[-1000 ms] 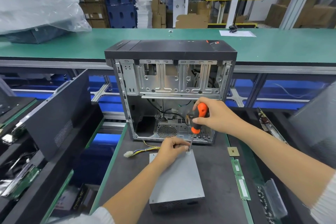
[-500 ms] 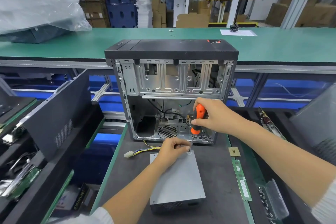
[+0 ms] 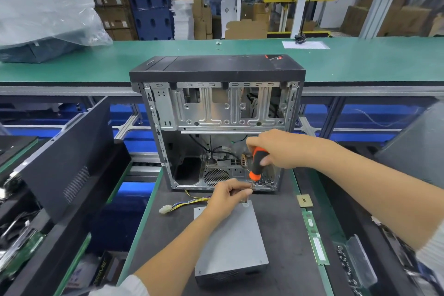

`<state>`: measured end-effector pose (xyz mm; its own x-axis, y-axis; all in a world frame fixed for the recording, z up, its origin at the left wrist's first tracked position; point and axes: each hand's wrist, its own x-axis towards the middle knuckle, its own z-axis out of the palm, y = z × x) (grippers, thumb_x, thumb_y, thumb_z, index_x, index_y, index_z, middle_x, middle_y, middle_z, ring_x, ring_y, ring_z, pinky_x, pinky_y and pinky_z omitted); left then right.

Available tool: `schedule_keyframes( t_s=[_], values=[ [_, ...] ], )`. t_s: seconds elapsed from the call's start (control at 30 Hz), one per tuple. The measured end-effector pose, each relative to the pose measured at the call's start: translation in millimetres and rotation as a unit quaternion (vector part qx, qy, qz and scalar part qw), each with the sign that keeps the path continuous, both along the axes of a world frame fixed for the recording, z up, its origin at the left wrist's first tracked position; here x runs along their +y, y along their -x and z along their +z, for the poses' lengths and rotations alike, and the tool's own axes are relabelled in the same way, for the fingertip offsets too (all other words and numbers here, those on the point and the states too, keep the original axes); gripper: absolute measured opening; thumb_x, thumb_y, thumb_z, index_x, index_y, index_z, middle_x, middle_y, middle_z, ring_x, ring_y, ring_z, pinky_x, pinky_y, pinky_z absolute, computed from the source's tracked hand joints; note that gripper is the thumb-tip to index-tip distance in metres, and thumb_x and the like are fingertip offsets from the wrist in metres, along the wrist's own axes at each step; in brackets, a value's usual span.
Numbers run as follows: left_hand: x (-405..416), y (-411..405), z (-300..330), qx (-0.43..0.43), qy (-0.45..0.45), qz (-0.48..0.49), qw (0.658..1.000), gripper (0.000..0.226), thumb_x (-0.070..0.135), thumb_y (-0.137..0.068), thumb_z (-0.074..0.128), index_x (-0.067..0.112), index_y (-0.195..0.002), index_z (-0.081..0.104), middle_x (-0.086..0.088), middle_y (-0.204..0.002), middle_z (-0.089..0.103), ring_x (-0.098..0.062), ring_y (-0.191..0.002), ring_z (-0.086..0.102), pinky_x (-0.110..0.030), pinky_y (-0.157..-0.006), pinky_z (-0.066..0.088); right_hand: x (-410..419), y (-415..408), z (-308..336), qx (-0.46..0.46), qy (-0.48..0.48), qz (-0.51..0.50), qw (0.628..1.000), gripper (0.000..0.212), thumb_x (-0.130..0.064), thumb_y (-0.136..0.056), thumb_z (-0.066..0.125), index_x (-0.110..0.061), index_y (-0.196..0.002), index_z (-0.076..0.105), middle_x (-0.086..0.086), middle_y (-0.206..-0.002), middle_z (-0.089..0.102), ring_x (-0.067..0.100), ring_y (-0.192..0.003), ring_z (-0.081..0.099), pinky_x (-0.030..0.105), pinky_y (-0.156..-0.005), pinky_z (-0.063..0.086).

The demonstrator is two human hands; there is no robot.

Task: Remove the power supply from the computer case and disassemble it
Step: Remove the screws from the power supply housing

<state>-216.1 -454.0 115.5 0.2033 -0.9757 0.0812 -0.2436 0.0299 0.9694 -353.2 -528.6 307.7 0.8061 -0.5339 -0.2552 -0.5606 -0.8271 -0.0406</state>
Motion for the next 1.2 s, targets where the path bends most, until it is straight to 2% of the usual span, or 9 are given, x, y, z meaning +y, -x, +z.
schedule_keyframes(
  t_s=[0.1, 0.27, 0.37, 0.53, 0.7, 0.87, 1.03, 1.13, 1.2],
  values=[
    [-2.5, 2.2, -1.8, -0.023, 0.007, -0.001, 1.000, 0.013, 0.009, -0.091, 0.066, 0.004, -0.099, 0.076, 0.002, -0.076, 0.058, 0.005, -0.063, 0.048, -0.012, -0.065, 0.035, -3.1, 1.2, 2.7, 0.020, 0.003, 0.030, 0.999, 0.028, -0.004, -0.088, 0.059, -0.018, -0.111, 0.049, 0.002, -0.104, 0.052, 0.023, -0.095, 0.052, 0.031, -0.068, 0.038],
    [-2.6, 4.4, -9.0, -0.024, 0.027, 0.008, 0.999, 0.014, 0.008, -0.091, 0.067, 0.018, -0.088, 0.076, -0.004, -0.078, 0.062, -0.005, -0.070, 0.052, -0.022, -0.069, 0.041, -5.2, -2.2, 2.0, -0.017, 0.007, -0.062, 0.998, 0.059, -0.074, -0.083, 0.041, -0.016, -0.091, 0.050, 0.000, -0.068, 0.058, 0.019, -0.061, 0.063, 0.033, -0.058, 0.050],
    [-1.2, 6.5, -15.7, 0.003, 0.031, 0.005, 1.000, 0.023, 0.009, -0.092, 0.065, 0.029, -0.084, 0.071, 0.013, -0.072, 0.064, -0.002, -0.068, 0.053, -0.019, -0.067, 0.043, -2.7, -9.6, -7.0, 0.008, 0.084, -0.033, 0.996, 0.055, -0.061, -0.095, 0.028, -0.012, -0.082, 0.049, 0.001, -0.066, 0.052, 0.025, -0.071, 0.057, 0.035, -0.063, 0.045],
    [-2.5, 11.4, -18.8, 0.002, 0.035, -0.018, 0.999, 0.014, 0.014, -0.096, 0.061, 0.019, -0.091, 0.073, 0.010, -0.078, 0.066, -0.007, -0.071, 0.052, -0.028, -0.067, 0.042, 0.6, -11.8, 10.4, 0.058, -0.080, 0.065, 0.993, 0.025, -0.018, -0.094, 0.054, -0.023, -0.118, 0.051, -0.002, -0.104, 0.045, 0.022, -0.099, 0.051, 0.037, -0.084, 0.044],
    [-4.8, 8.1, -22.6, -0.013, 0.035, -0.020, 0.999, 0.021, 0.015, -0.096, 0.059, 0.020, -0.078, 0.067, 0.010, -0.067, 0.055, -0.008, -0.066, 0.048, -0.028, -0.063, 0.038, 11.3, -22.0, 13.5, 0.032, 0.056, -0.026, 0.998, 0.061, -0.073, -0.084, 0.040, -0.017, -0.102, 0.055, 0.000, -0.073, 0.049, 0.022, -0.077, 0.057, 0.037, -0.069, 0.050],
    [-6.2, 7.8, -23.5, -0.009, 0.027, -0.046, 0.999, 0.022, 0.019, -0.098, 0.054, 0.019, -0.077, 0.063, -0.004, -0.071, 0.052, -0.014, -0.071, 0.048, -0.033, -0.066, 0.039, 10.3, -25.6, 15.0, 0.092, -0.015, 0.026, 0.995, 0.024, -0.025, -0.095, 0.052, -0.023, -0.118, 0.048, 0.008, -0.106, 0.049, 0.028, -0.087, 0.055, 0.045, -0.076, 0.051],
    [-5.3, 8.6, -20.1, -0.031, 0.046, -0.061, 0.997, 0.025, 0.023, -0.097, 0.052, 0.012, -0.077, 0.060, -0.018, -0.069, 0.048, -0.013, -0.066, 0.040, -0.031, -0.065, 0.033, 14.7, -29.4, 19.3, 0.080, 0.059, -0.011, 0.995, 0.061, -0.070, -0.085, 0.044, -0.015, -0.110, 0.052, -0.001, -0.082, 0.046, 0.015, -0.066, 0.051, 0.031, -0.058, 0.042],
    [-3.9, 9.1, -18.4, -0.046, 0.037, -0.065, 0.996, 0.026, 0.018, -0.098, 0.053, 0.021, -0.073, 0.059, 0.000, -0.063, 0.043, -0.010, -0.064, 0.037, -0.027, -0.062, 0.029, 18.2, -33.2, 11.0, 0.119, 0.138, 0.008, 0.983, 0.051, -0.052, -0.099, 0.034, -0.008, -0.078, 0.049, 0.005, -0.075, 0.053, 0.019, -0.064, 0.049, 0.031, -0.055, 0.040],
    [-3.6, 9.2, -18.1, -0.045, 0.035, -0.064, 0.996, 0.029, 0.015, -0.099, 0.053, 0.025, -0.072, 0.057, 0.009, -0.061, 0.039, -0.009, -0.062, 0.034, -0.025, -0.060, 0.026, 15.0, -30.8, 12.7, 0.141, 0.073, 0.025, 0.987, 0.018, -0.029, -0.100, 0.046, -0.012, -0.103, 0.052, 0.009, -0.101, 0.051, 0.024, -0.086, 0.050, 0.036, -0.069, 0.047]
  ],
)
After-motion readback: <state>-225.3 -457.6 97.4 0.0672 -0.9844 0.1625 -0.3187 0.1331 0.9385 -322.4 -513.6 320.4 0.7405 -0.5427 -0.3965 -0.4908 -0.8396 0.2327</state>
